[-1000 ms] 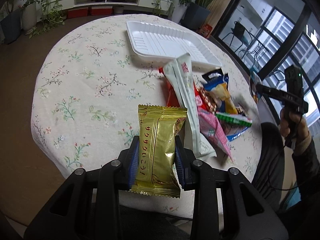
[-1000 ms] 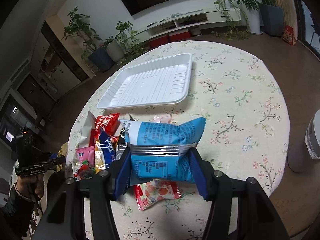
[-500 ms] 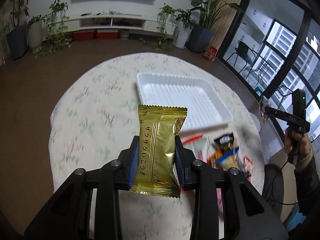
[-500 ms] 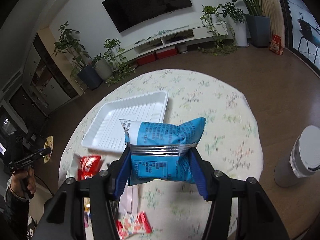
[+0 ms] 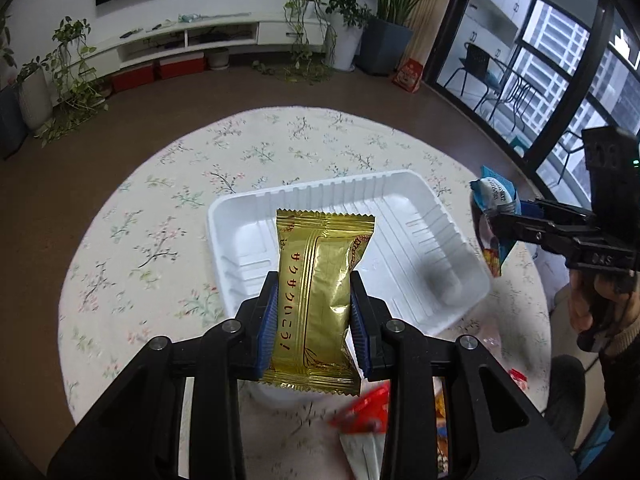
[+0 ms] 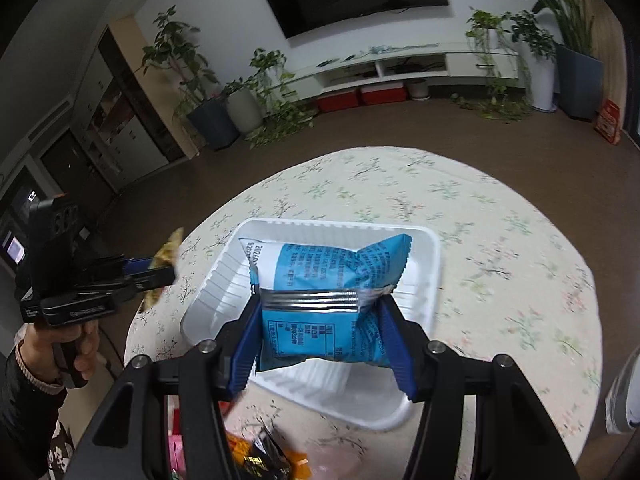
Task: Organize snacks
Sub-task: 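Carry both packets over the white tray and open both grippers to drop them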
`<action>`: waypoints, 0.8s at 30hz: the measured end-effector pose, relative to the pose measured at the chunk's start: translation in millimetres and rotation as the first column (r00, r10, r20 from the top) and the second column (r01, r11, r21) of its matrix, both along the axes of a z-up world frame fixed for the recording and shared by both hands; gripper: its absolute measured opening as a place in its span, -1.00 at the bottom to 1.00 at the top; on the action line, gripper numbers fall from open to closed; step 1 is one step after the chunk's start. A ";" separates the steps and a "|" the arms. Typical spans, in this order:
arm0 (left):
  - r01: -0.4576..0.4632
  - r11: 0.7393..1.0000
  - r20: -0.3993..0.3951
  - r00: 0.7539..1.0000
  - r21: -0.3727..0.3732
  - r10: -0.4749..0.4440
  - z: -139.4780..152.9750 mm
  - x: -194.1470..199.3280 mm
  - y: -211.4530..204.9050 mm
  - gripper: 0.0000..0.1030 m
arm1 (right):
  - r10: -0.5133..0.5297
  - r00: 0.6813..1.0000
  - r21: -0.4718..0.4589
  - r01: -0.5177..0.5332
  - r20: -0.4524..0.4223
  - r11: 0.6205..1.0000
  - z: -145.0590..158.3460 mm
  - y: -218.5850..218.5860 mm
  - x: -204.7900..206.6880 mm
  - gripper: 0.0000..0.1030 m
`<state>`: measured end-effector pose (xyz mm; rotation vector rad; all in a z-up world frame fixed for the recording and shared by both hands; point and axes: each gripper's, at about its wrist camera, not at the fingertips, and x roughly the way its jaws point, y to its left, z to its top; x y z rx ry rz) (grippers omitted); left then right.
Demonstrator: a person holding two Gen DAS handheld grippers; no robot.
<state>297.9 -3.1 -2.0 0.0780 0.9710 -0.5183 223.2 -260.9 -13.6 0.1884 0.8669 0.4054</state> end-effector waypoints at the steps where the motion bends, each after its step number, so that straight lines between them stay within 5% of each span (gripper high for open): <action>1: 0.004 1.000 -0.003 1.000 0.012 -0.004 -5.3 6.2 -6.6 -0.42 | 0.006 1.000 -0.008 -0.006 -0.008 1.000 -2.9 3.7 4.5 0.15; 14: 0.007 0.993 -0.120 0.993 0.118 0.008 -89.3 39.1 -28.1 -0.42 | 0.017 0.991 -0.136 -0.035 -0.132 0.990 -62.5 32.2 57.9 0.16; 24: 0.003 0.992 -0.128 0.992 0.124 0.013 -104.2 28.2 -24.6 -0.42 | 0.022 0.991 -0.203 -0.049 -0.132 0.978 -72.6 41.6 63.3 0.17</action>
